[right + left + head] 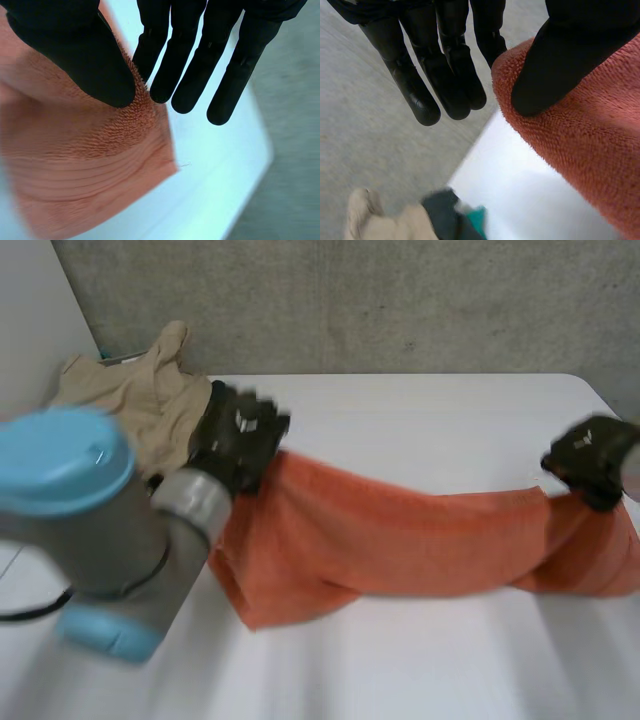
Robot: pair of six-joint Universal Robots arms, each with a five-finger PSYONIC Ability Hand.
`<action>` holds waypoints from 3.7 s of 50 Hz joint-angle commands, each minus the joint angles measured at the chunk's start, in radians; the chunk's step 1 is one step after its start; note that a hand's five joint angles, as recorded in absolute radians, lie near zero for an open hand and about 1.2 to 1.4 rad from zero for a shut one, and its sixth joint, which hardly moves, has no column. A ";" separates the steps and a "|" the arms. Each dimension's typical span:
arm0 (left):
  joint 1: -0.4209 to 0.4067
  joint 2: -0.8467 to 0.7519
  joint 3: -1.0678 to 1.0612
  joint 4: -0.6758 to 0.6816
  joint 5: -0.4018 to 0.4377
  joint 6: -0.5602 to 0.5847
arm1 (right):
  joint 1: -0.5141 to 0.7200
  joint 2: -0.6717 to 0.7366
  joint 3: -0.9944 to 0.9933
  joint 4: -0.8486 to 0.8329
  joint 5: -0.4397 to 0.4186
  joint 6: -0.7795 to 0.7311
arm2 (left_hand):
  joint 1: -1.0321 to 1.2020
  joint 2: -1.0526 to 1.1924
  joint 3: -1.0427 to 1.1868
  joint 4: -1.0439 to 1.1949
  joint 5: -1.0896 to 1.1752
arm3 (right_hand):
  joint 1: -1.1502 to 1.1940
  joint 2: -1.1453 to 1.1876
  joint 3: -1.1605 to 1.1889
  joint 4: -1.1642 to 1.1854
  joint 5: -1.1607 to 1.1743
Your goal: Fold the laundry.
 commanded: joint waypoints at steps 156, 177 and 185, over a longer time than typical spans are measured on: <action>0.179 -0.260 0.851 0.132 0.050 -0.065 | 0.012 0.033 -0.187 -1.034 0.004 0.344 | 0.237 0.195 0.199 0.194 0.237 | 0.281 0.218 0.204 0.196 0.230; 0.175 -0.092 0.070 0.134 0.036 -0.107 | 0.003 0.025 0.289 -0.979 -0.120 0.426 | 0.237 0.195 0.199 0.194 0.237 | 0.281 0.218 0.204 0.196 0.230; 0.153 -0.086 -0.181 0.143 0.037 -0.107 | -0.018 0.033 0.443 -0.749 -0.139 0.391 | 0.237 0.195 0.199 0.194 0.237 | 0.281 0.218 0.204 0.196 0.230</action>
